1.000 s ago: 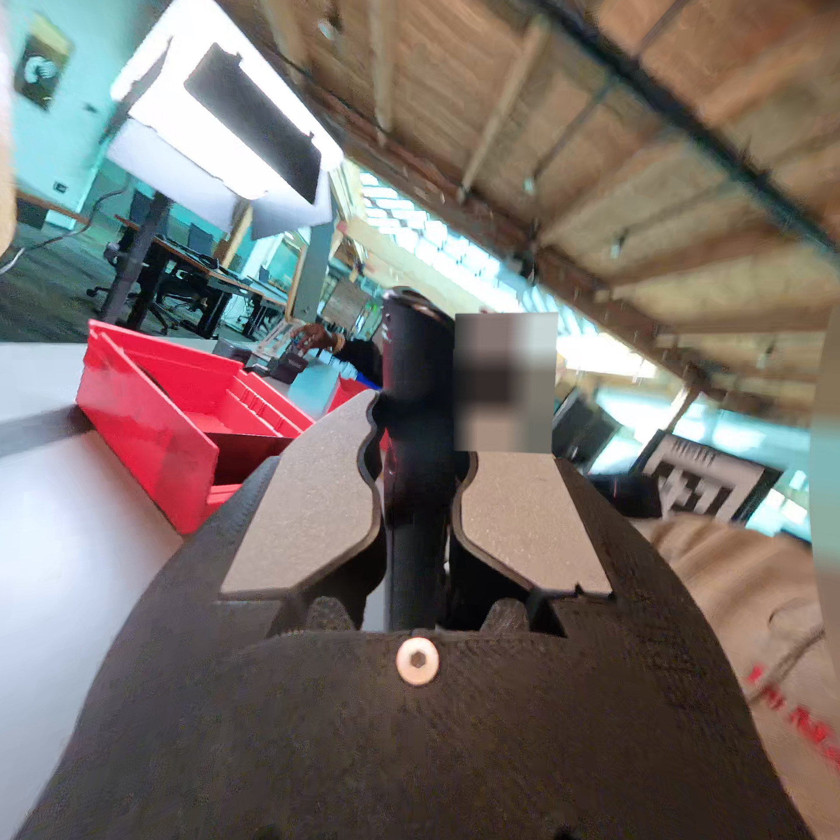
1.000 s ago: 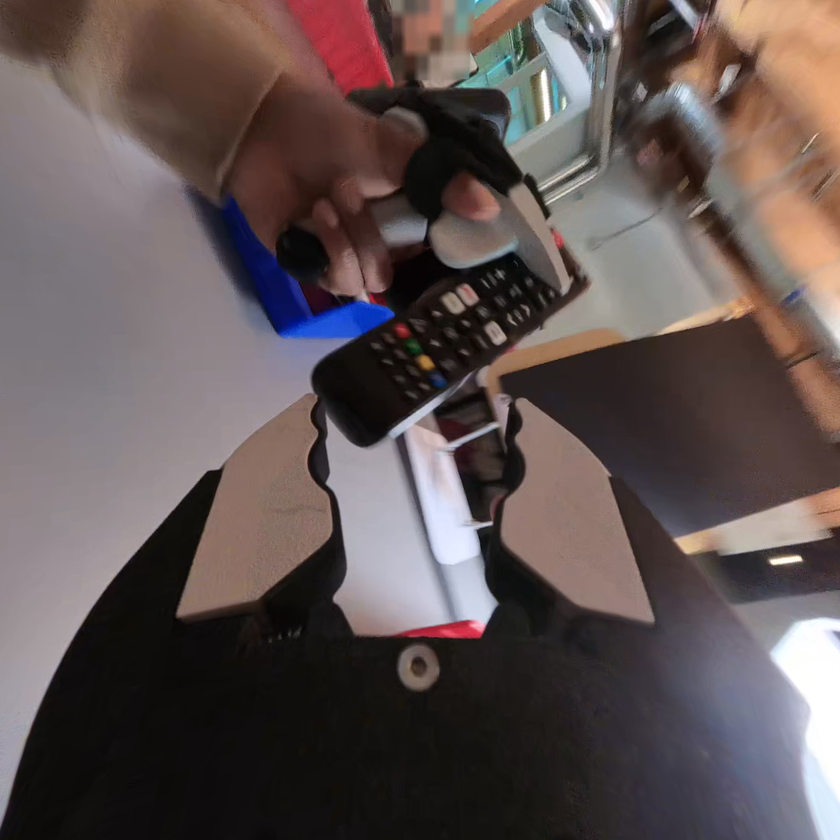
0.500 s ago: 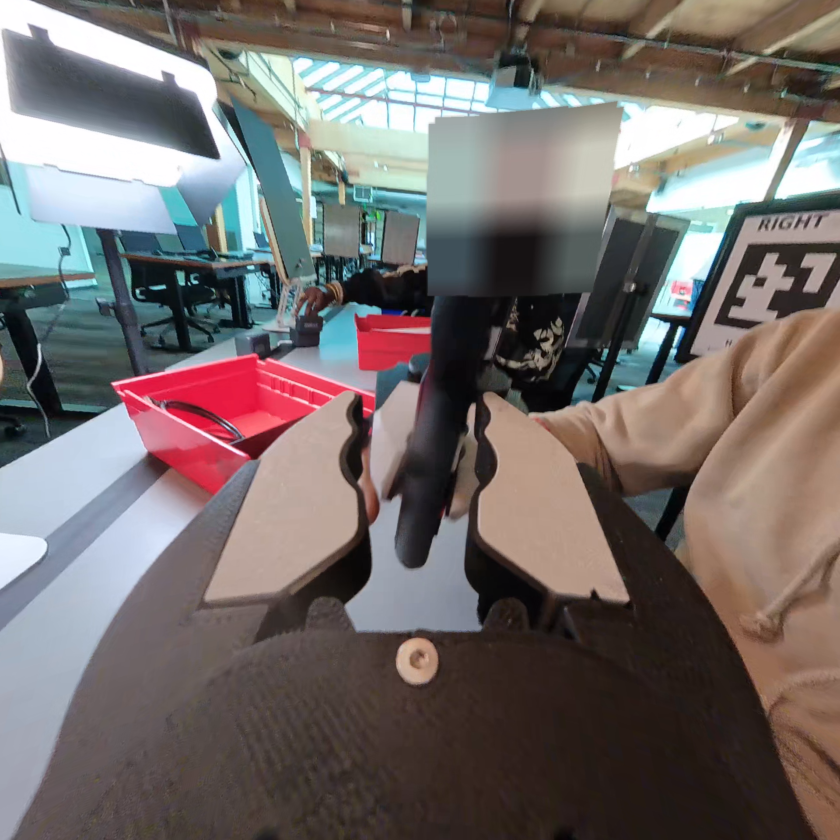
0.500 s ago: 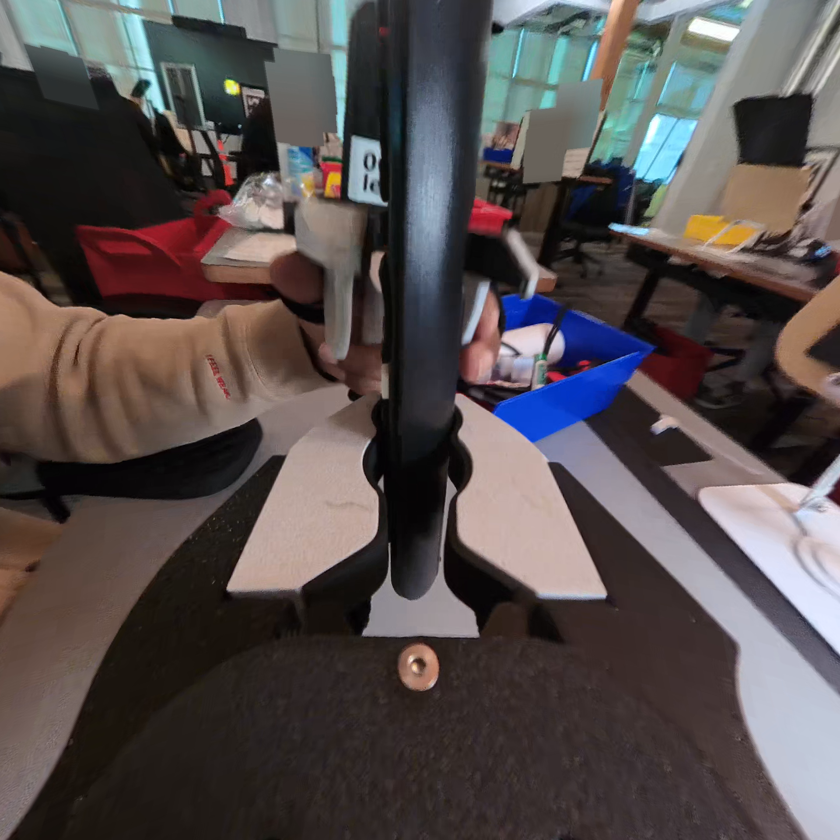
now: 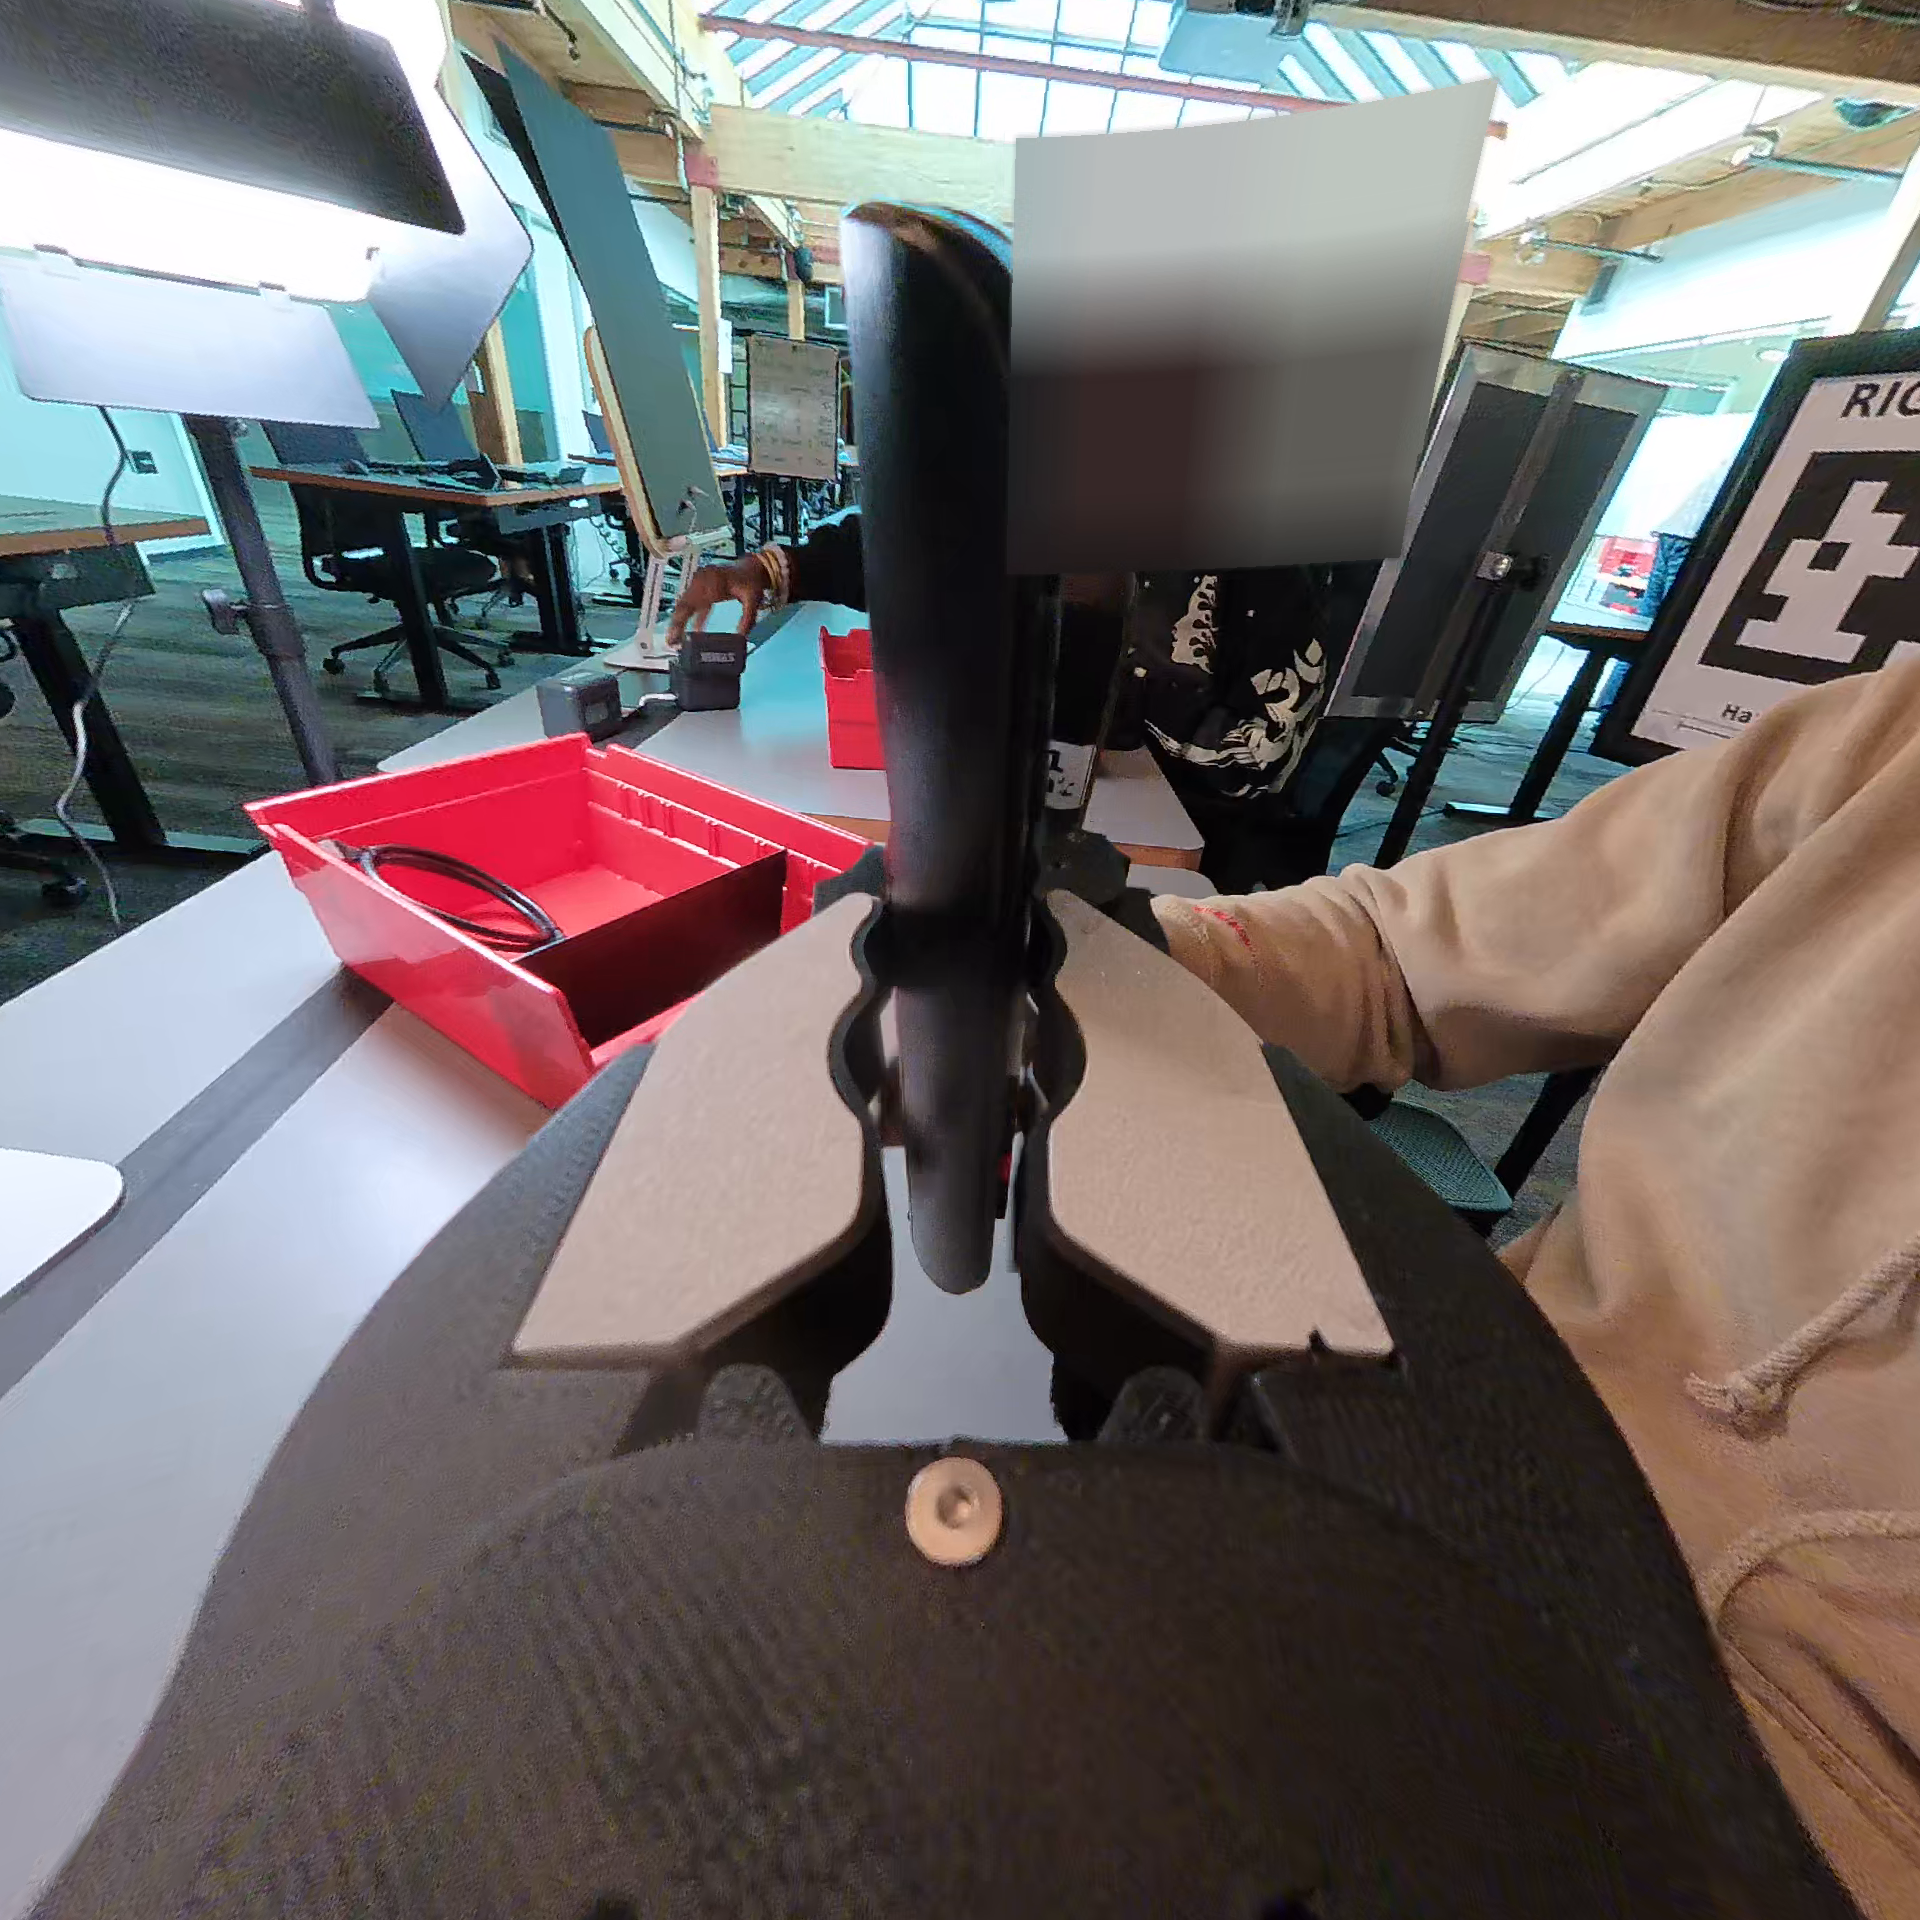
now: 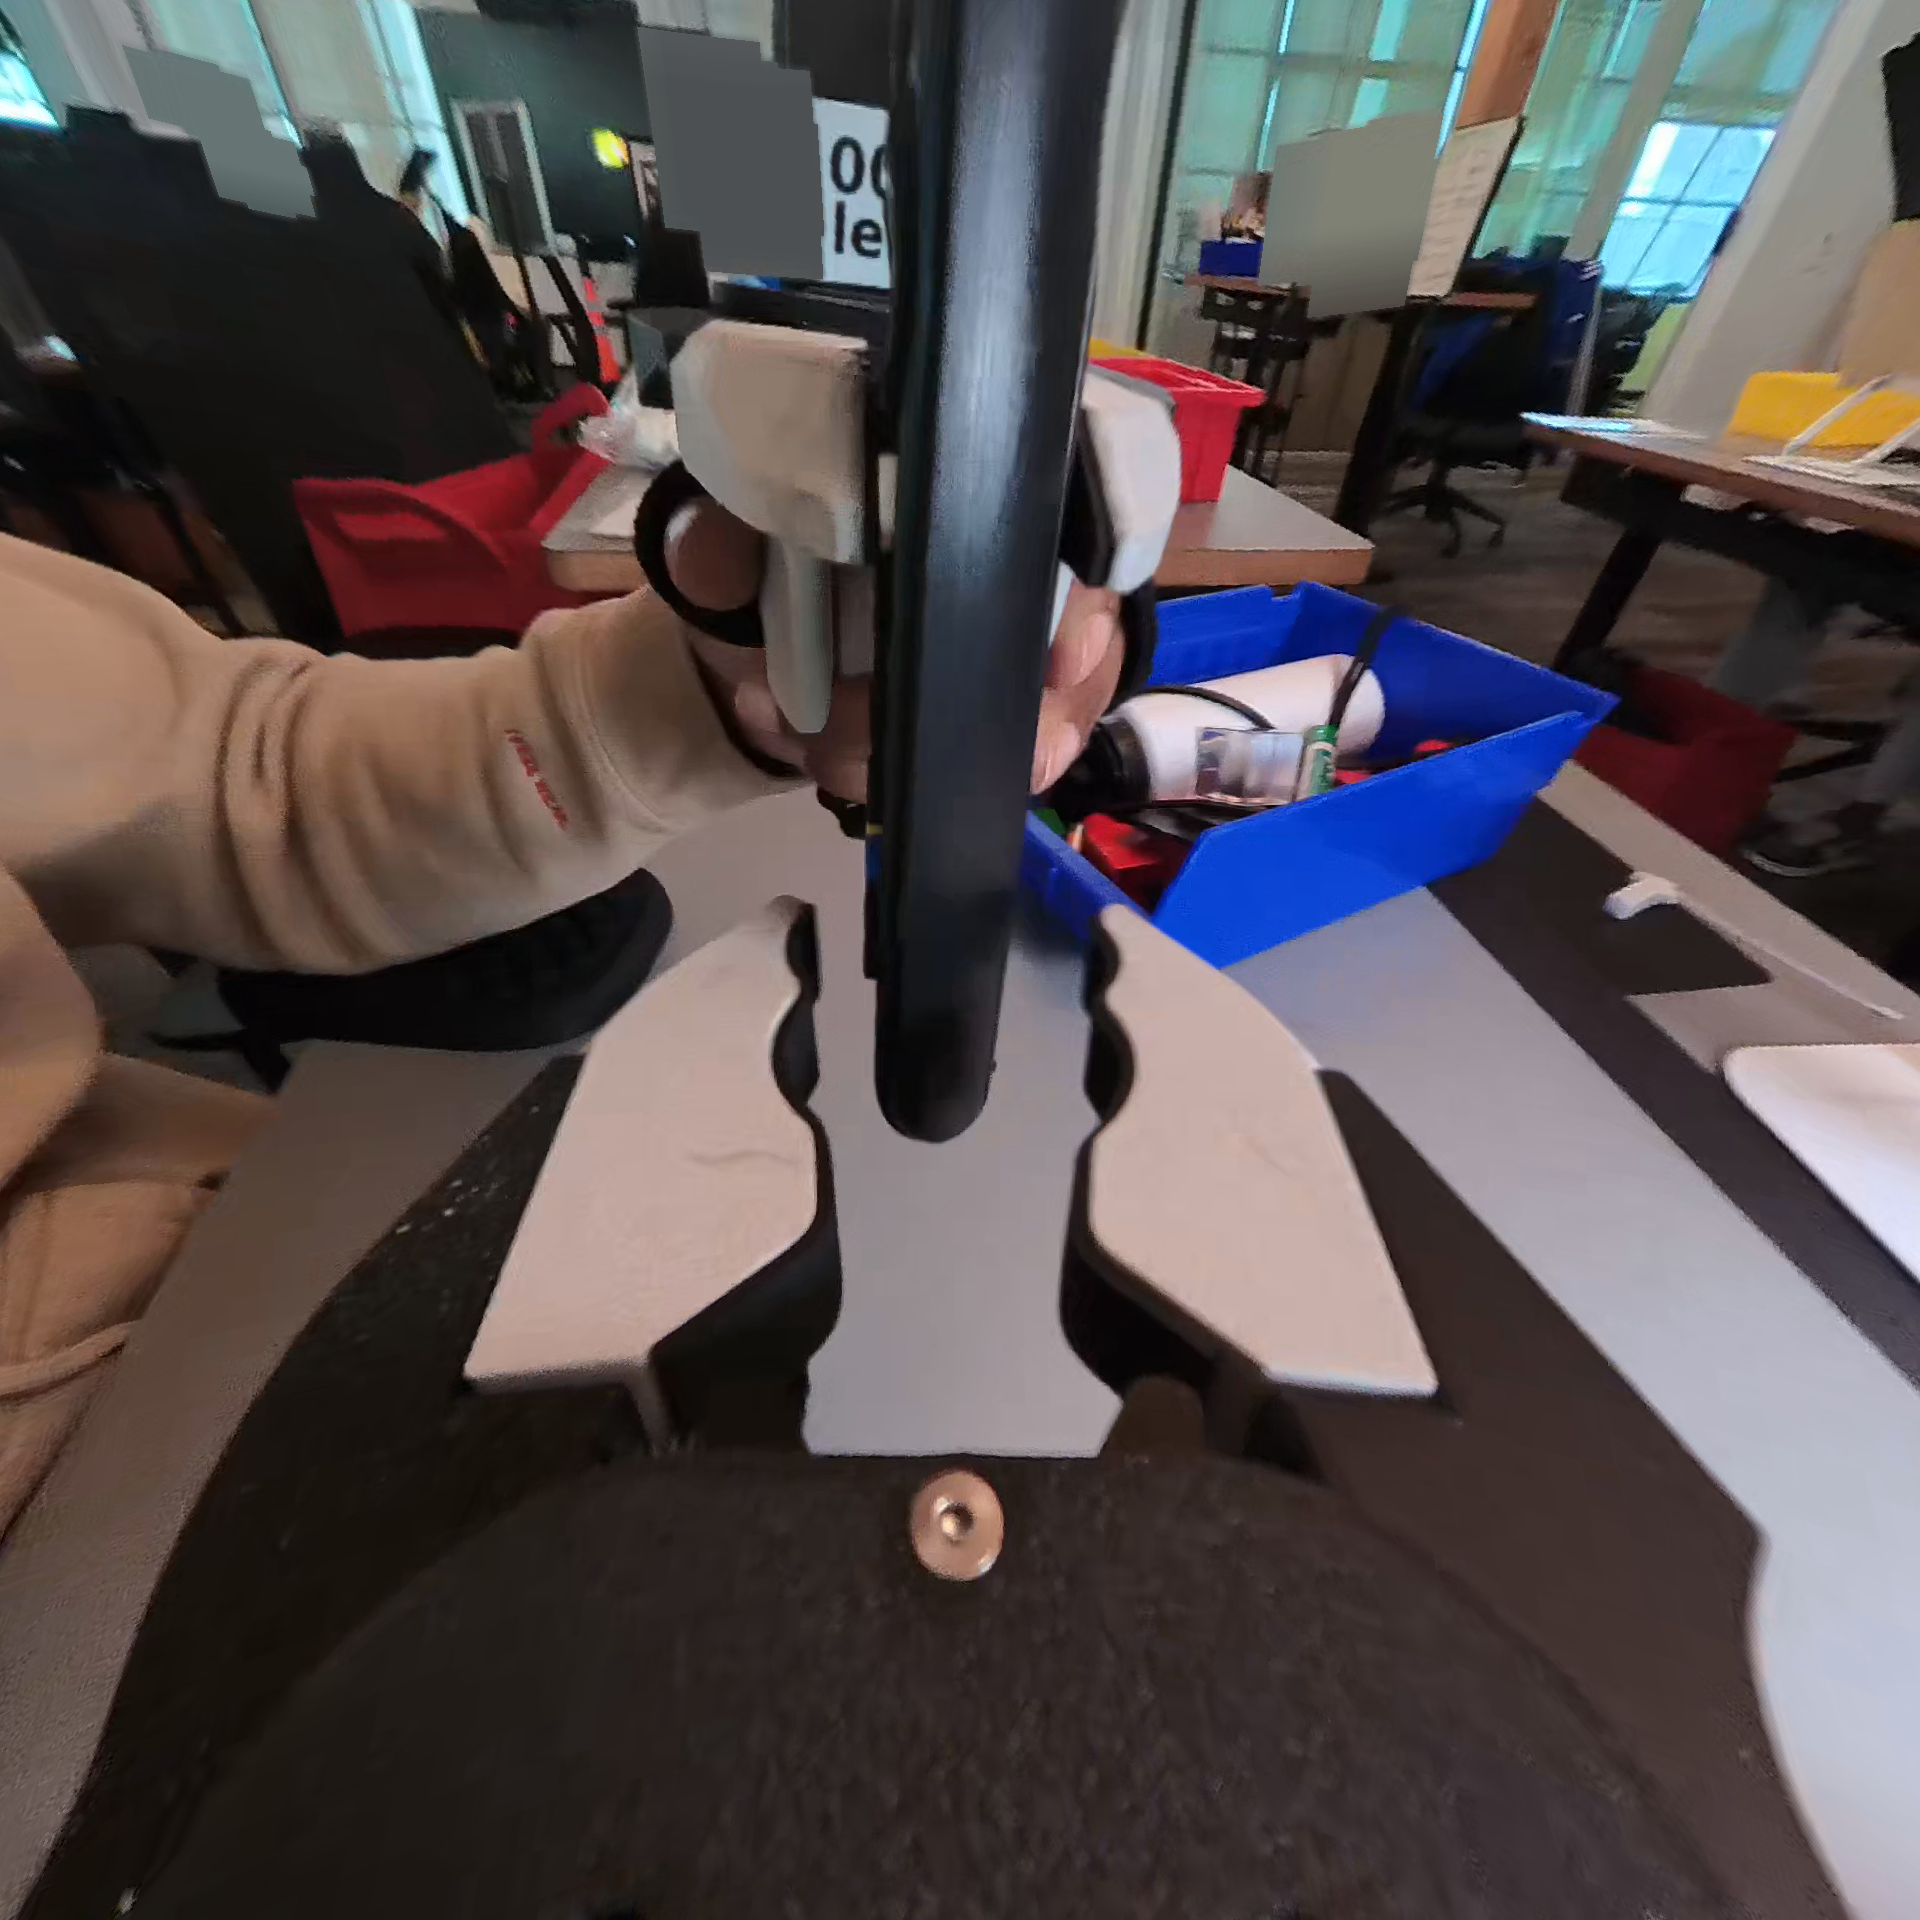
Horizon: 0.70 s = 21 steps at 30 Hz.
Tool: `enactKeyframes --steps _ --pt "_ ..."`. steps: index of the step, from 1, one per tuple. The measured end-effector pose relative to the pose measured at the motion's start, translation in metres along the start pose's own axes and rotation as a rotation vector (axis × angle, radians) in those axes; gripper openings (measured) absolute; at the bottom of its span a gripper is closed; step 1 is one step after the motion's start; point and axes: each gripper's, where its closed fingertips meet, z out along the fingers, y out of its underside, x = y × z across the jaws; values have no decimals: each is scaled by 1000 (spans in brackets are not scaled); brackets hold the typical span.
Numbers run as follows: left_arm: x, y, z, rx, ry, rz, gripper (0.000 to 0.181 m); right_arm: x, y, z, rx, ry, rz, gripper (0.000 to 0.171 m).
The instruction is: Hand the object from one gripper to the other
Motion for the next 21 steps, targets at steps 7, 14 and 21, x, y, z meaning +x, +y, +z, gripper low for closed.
enactKeyframes --steps 7,14,21 --pt "-3 9 4 5 -1 -31 42 -5 -22 -2 132 -12 40 24" --pt "-5 19 10 -34 6 -53 23 4 -18 -7 78 30 73 25" --pt "-33 49 -4 -154 -95 8 23 32 -45 -48 173 104 83 55"
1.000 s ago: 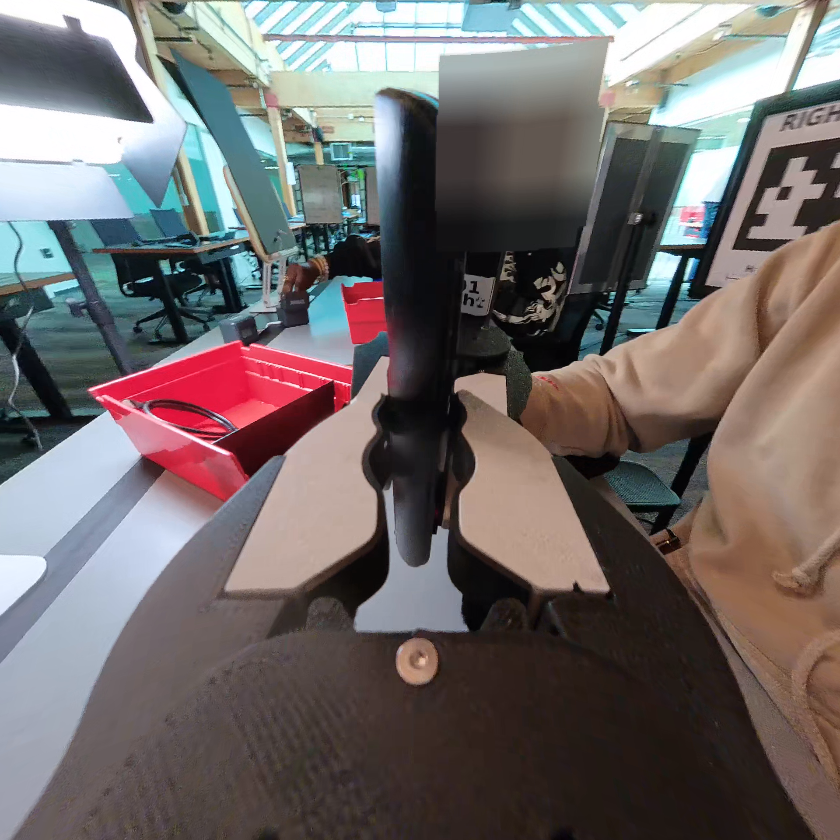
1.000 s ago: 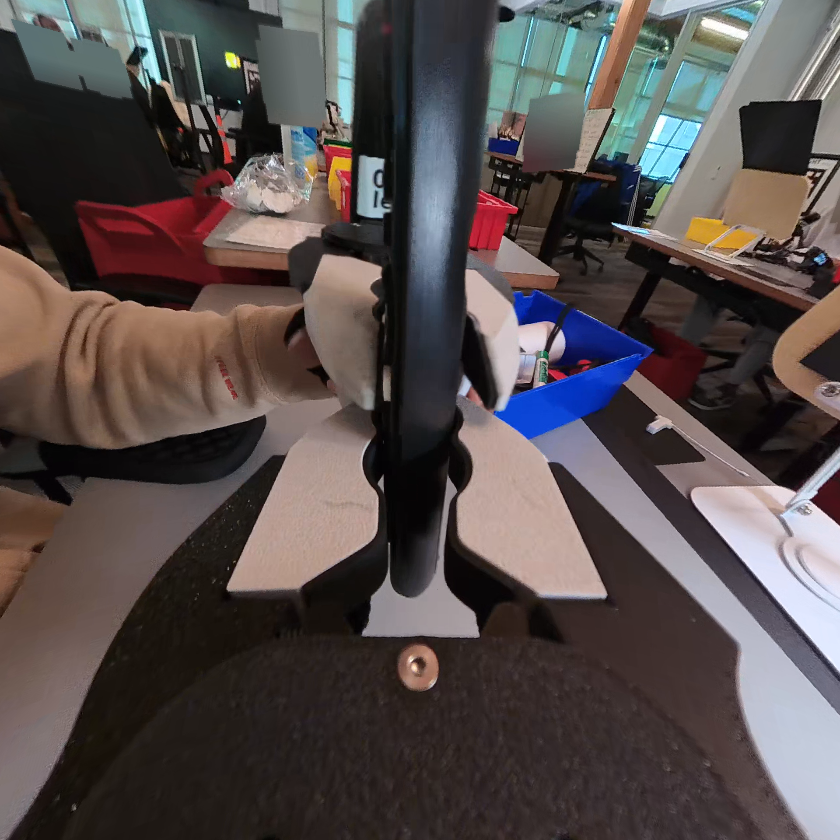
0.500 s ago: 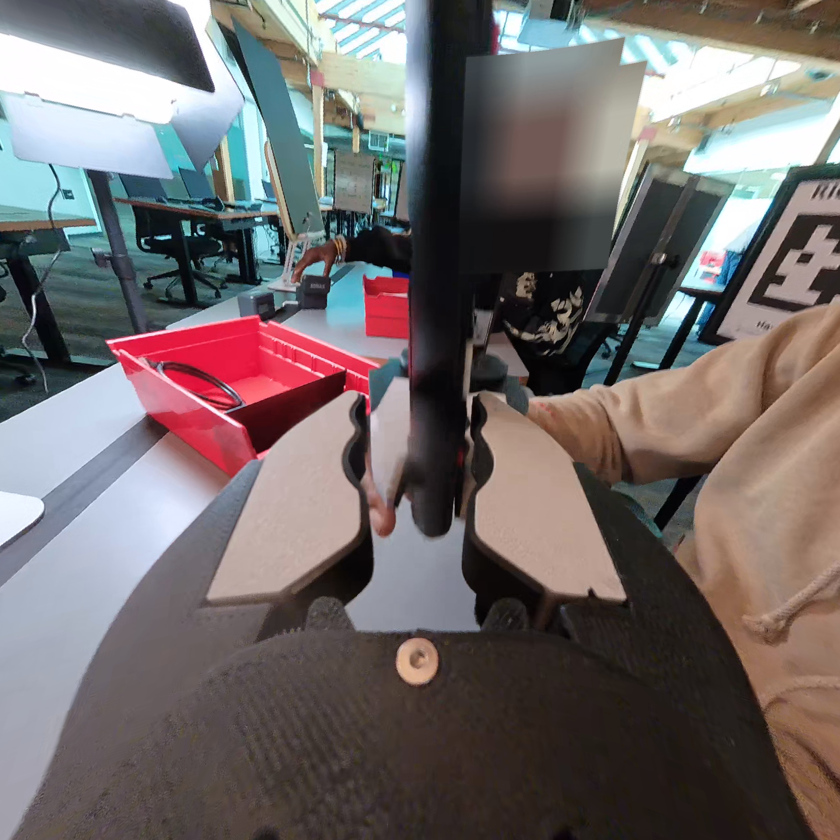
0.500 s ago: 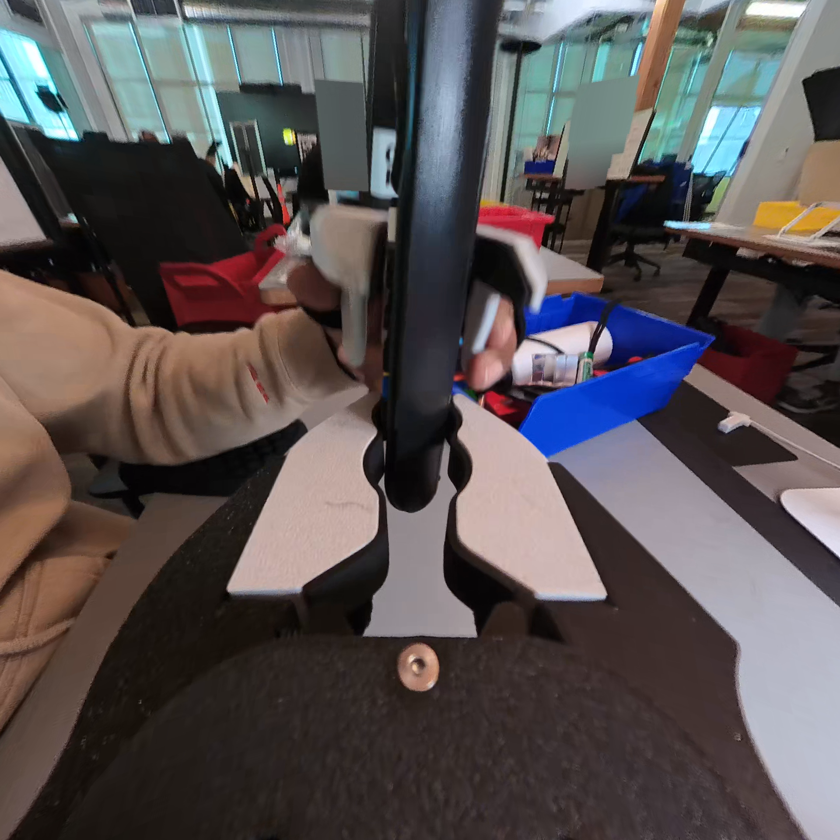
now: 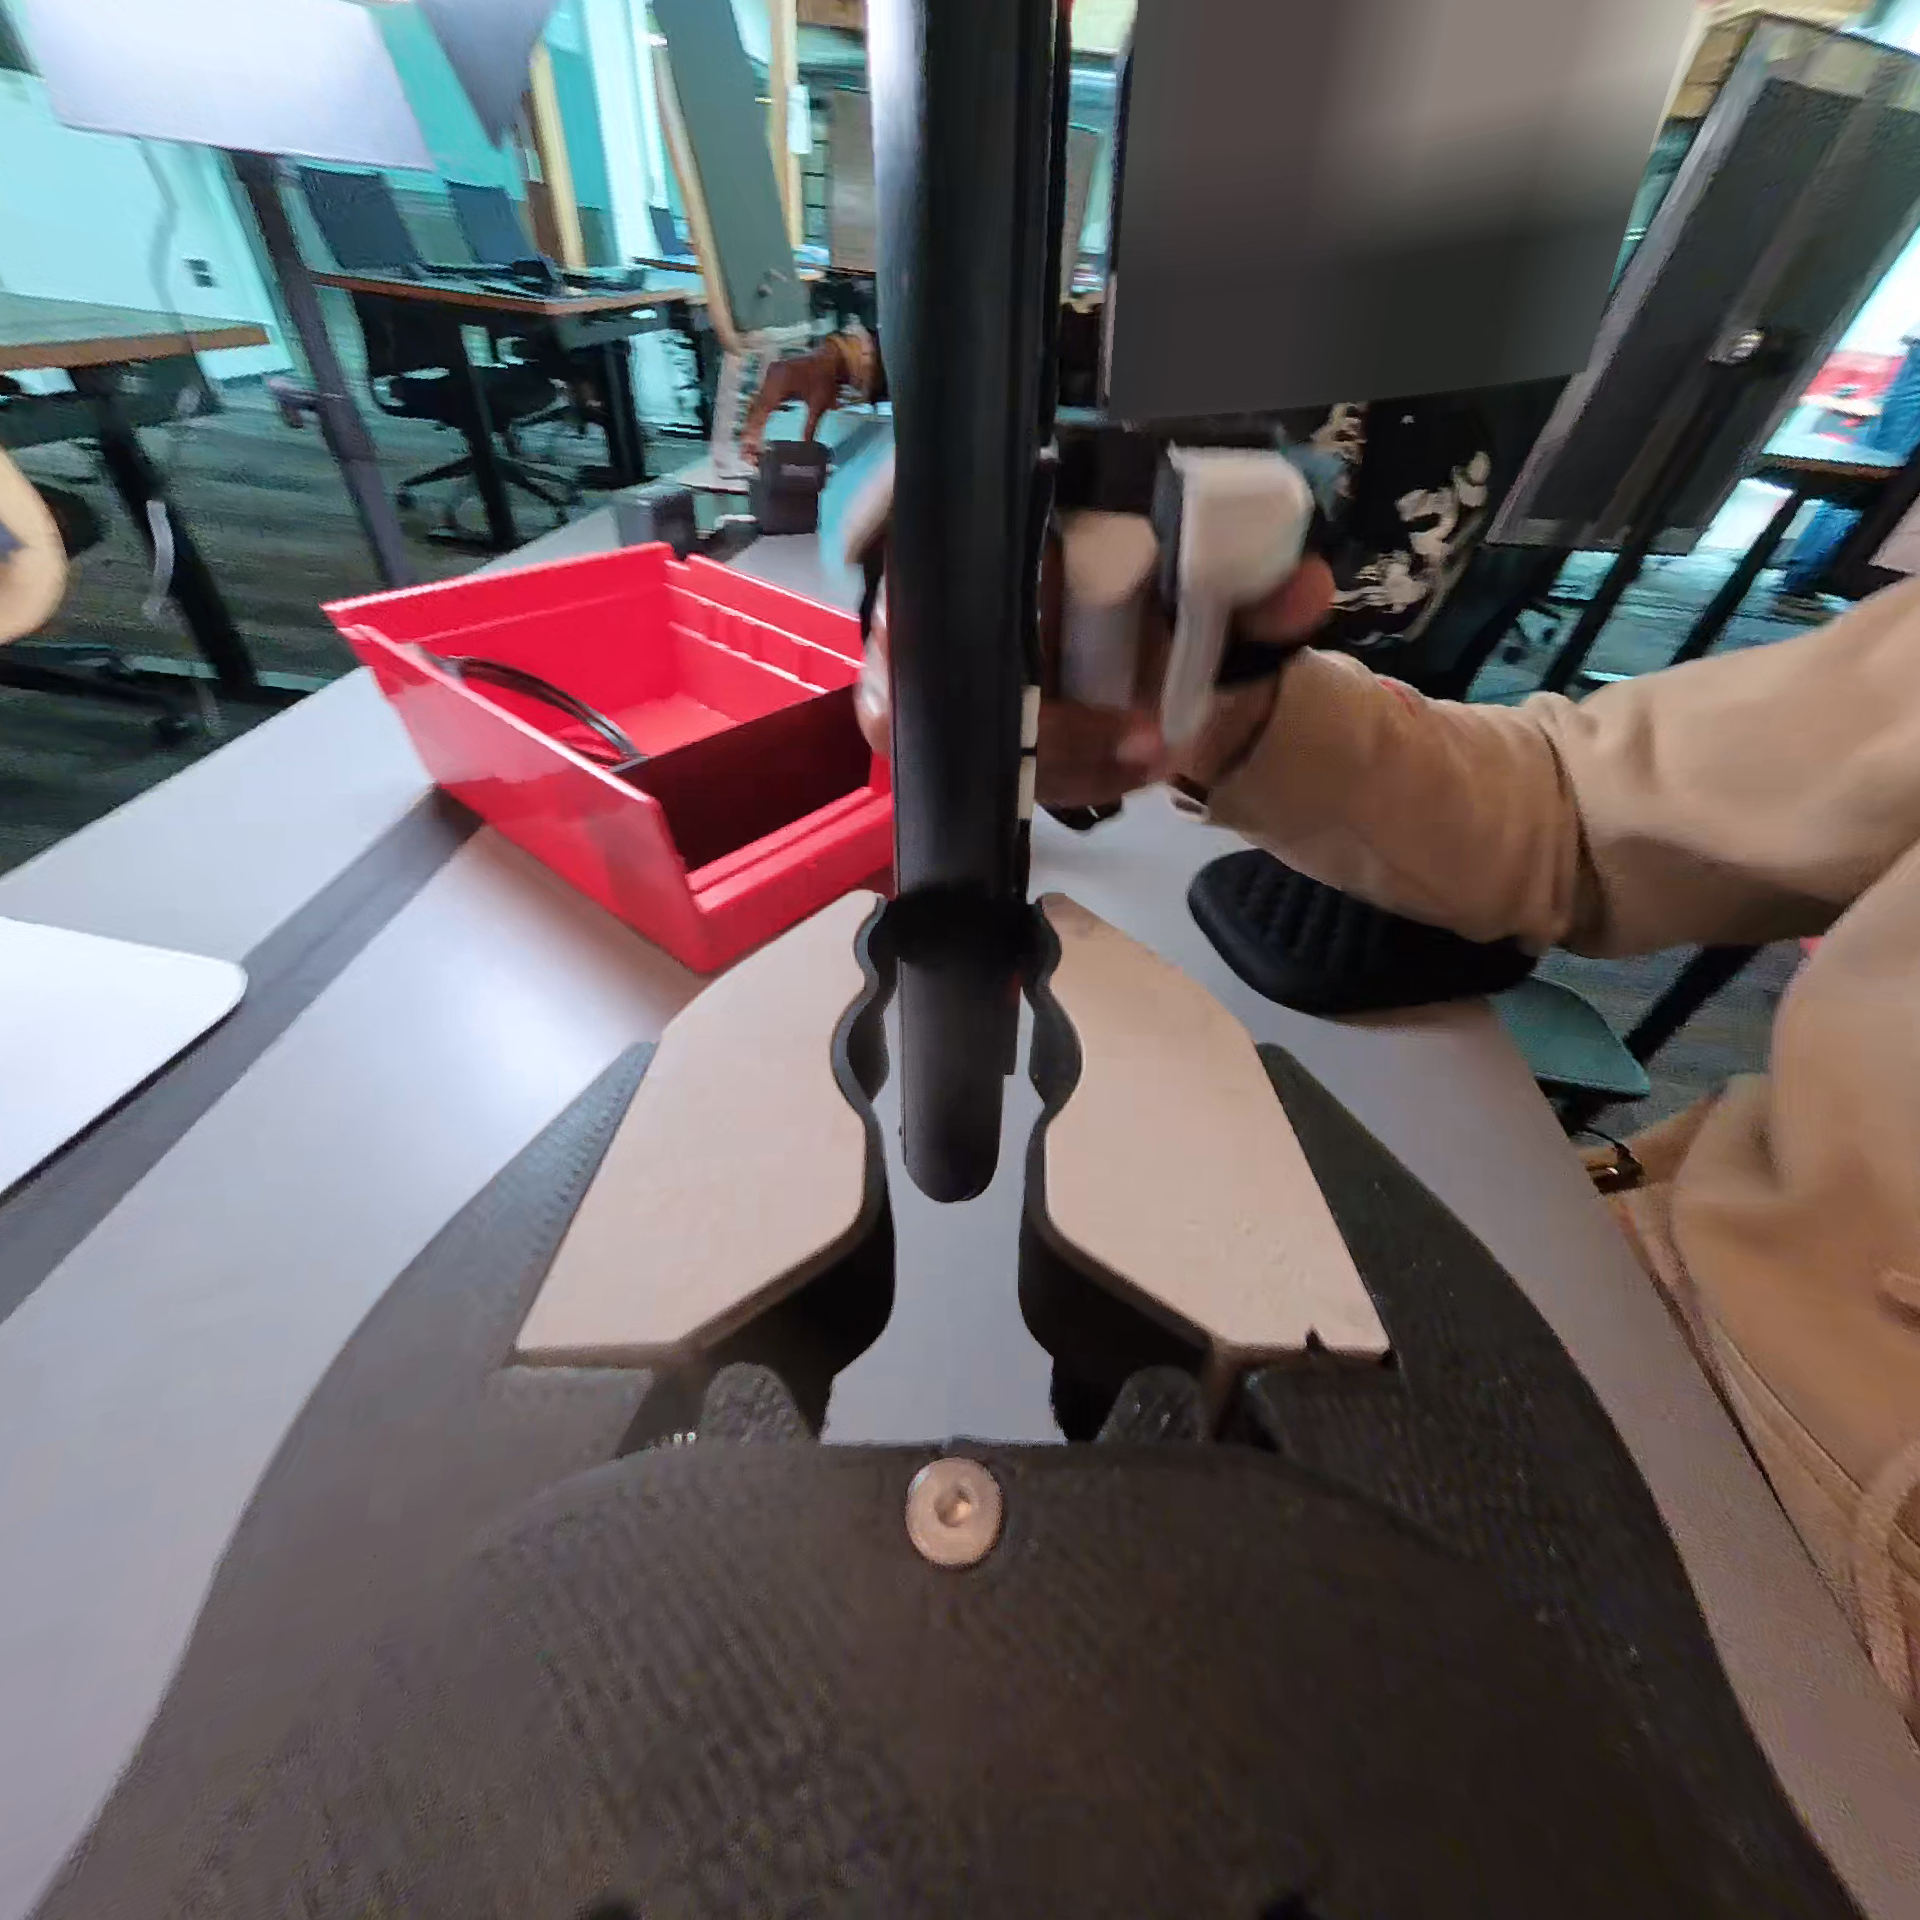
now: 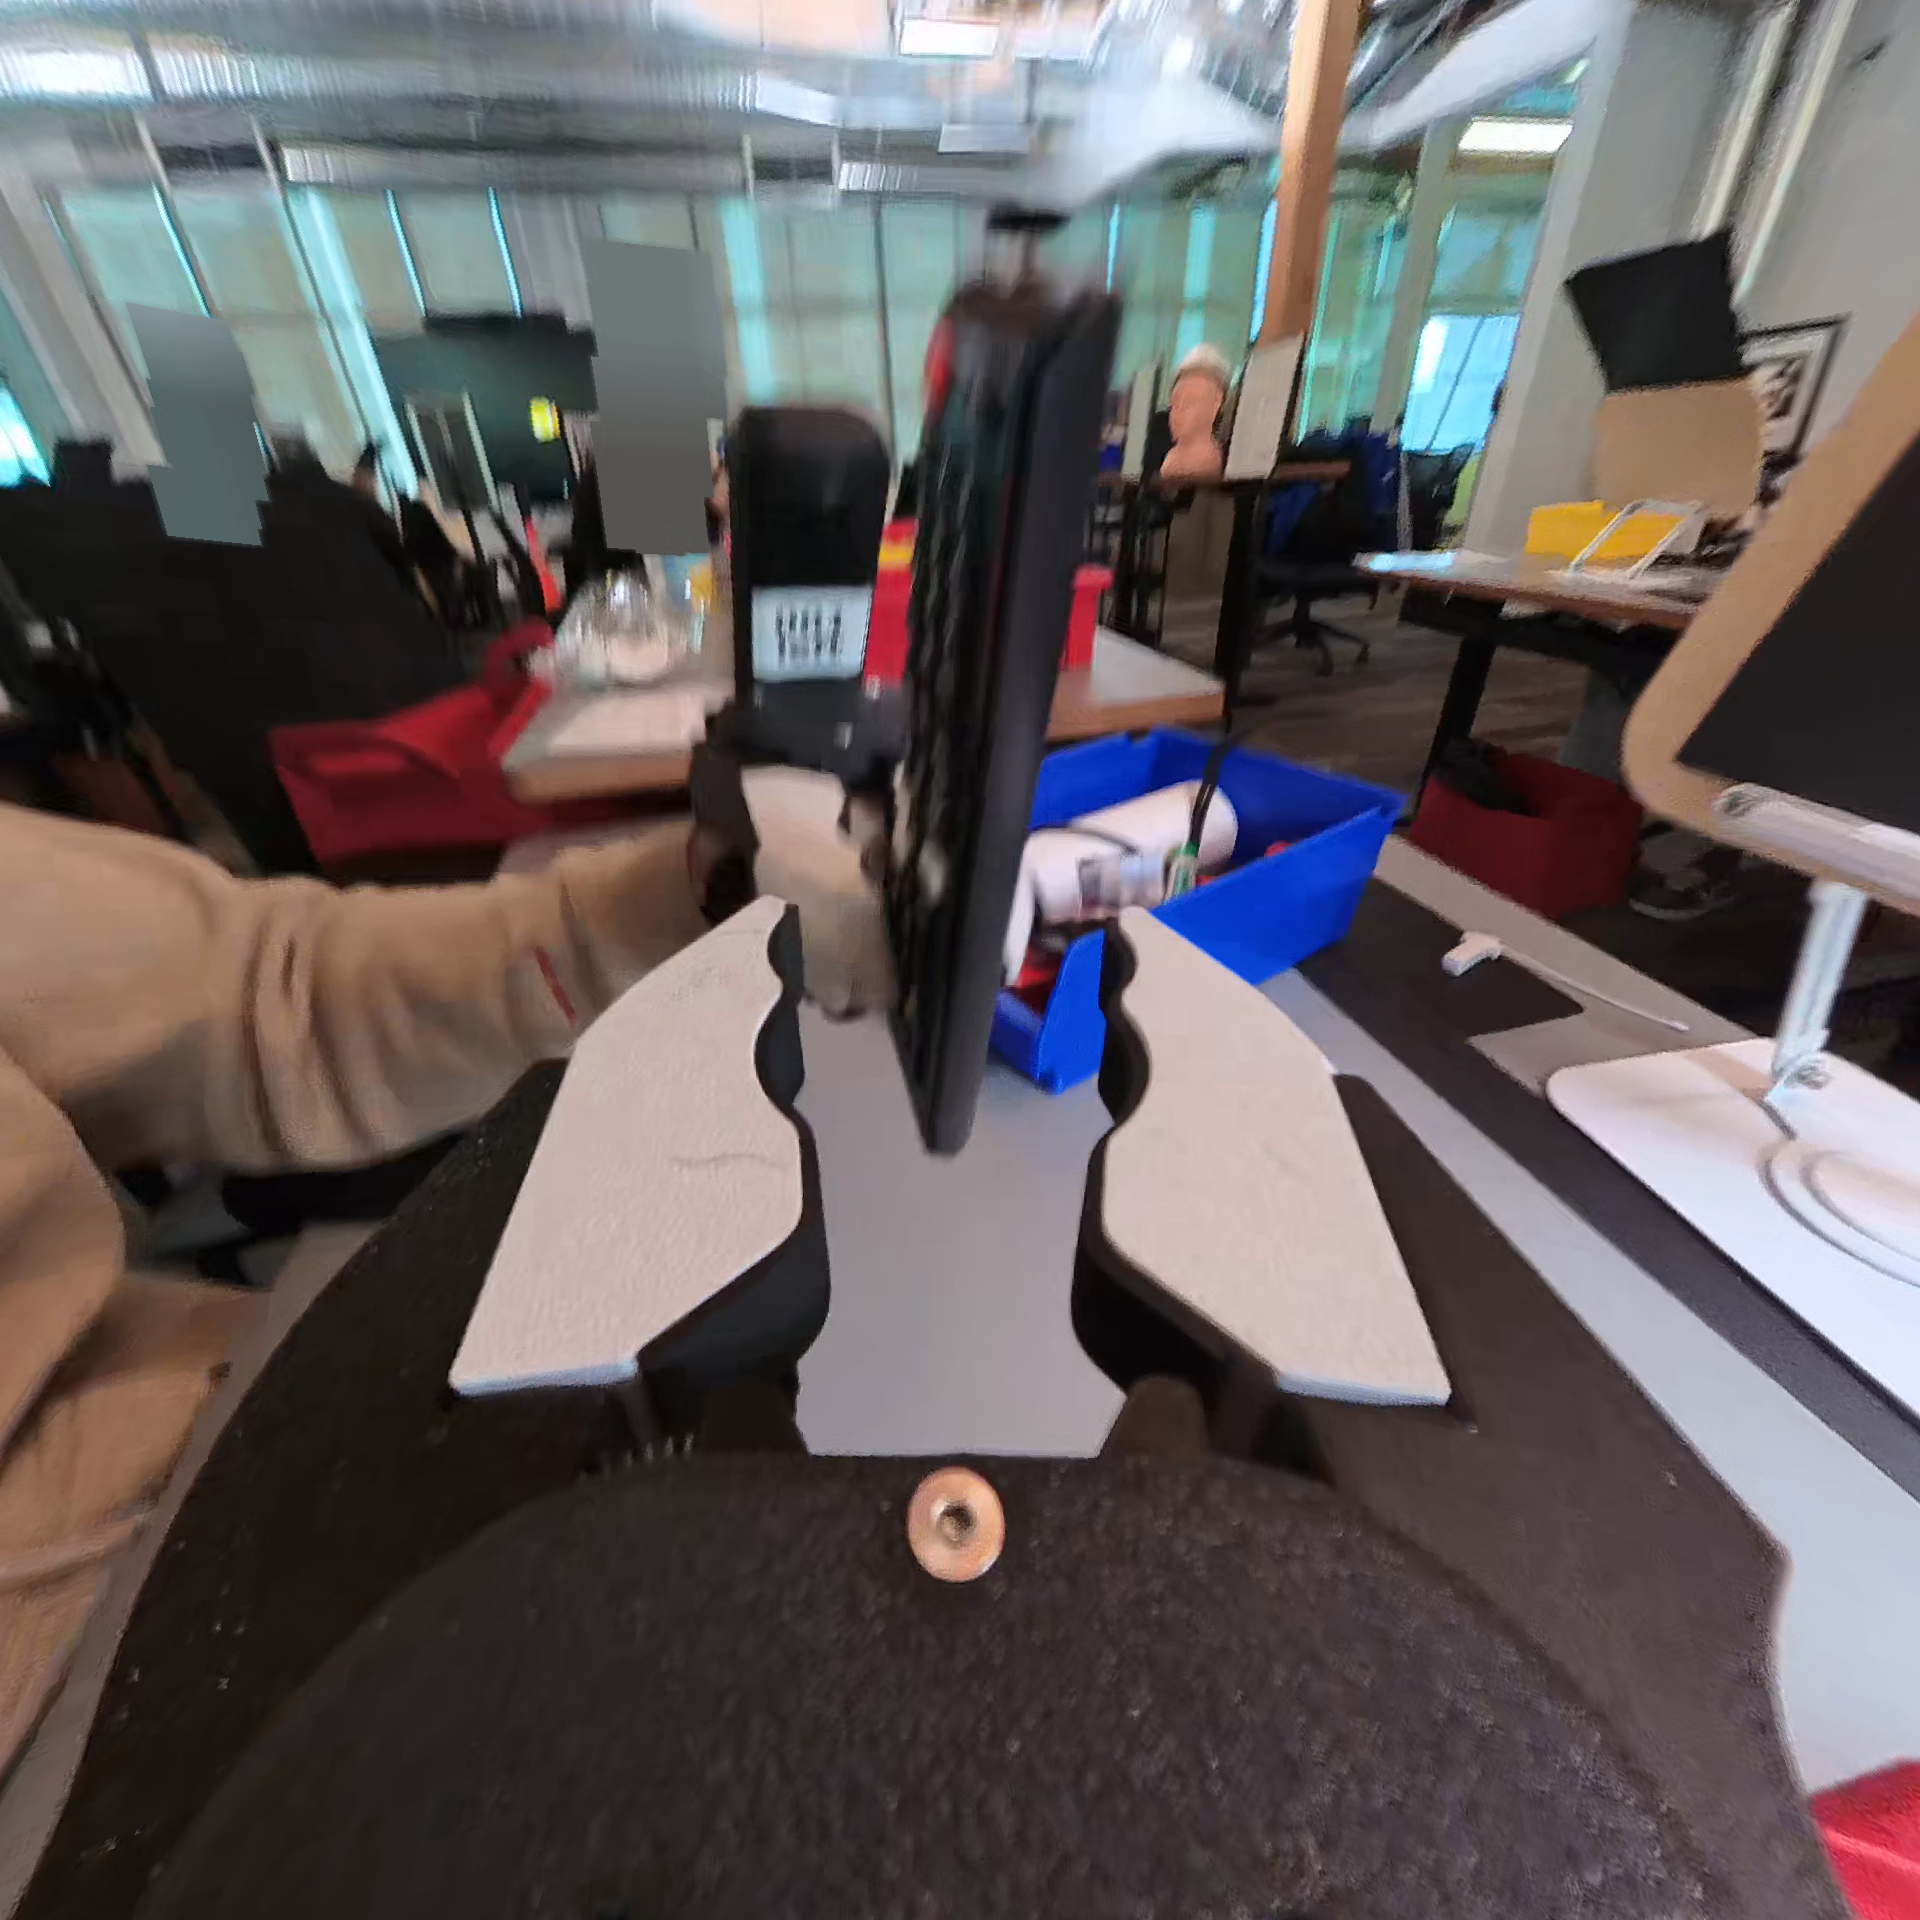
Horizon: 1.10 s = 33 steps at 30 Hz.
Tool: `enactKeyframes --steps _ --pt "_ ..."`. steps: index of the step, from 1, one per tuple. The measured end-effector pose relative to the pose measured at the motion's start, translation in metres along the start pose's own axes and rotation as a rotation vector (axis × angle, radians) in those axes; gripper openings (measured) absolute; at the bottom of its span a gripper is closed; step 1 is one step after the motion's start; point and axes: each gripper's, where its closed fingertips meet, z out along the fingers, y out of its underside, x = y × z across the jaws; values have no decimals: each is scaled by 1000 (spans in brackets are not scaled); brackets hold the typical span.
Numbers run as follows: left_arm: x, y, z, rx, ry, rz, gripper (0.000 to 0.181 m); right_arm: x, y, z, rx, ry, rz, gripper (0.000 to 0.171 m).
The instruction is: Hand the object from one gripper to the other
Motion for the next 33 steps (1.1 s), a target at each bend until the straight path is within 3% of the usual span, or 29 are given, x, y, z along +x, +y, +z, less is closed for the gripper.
enactKeyframes --steps 6,8,11,14,18,22,24,26,30,33 --pt "19 30 31 -93 97 7 23 2 -29 -15 124 3 28 54" --pt "21 38 37 -114 103 6 23 -2 -29 -15 148 -24 43 25" --pt "21 38 38 -108 102 -7 24 -3 -26 -13 128 -28 30 25" --pt "6 22 30 -61 -23 23 37 4 -30 -15 123 65 1 24" --pt "-9 6 31 -60 -276 159 55 36 -32 -20 135 379 65 24" --pt "-23 29 52 -172 -478 245 74 44 -27 -20 161 508 85 25" --pt "-32 47 58 -235 -548 268 73 45 -28 -21 176 537 90 24" --pt "-41 59 59 -267 -598 265 61 45 -34 -25 191 550 99 24" --pt "-35 53 60 -211 -549 276 53 40 -43 -29 203 545 111 24" --pt "-16 41 64 -124 -390 199 53 25 -59 -26 244 441 68 30"
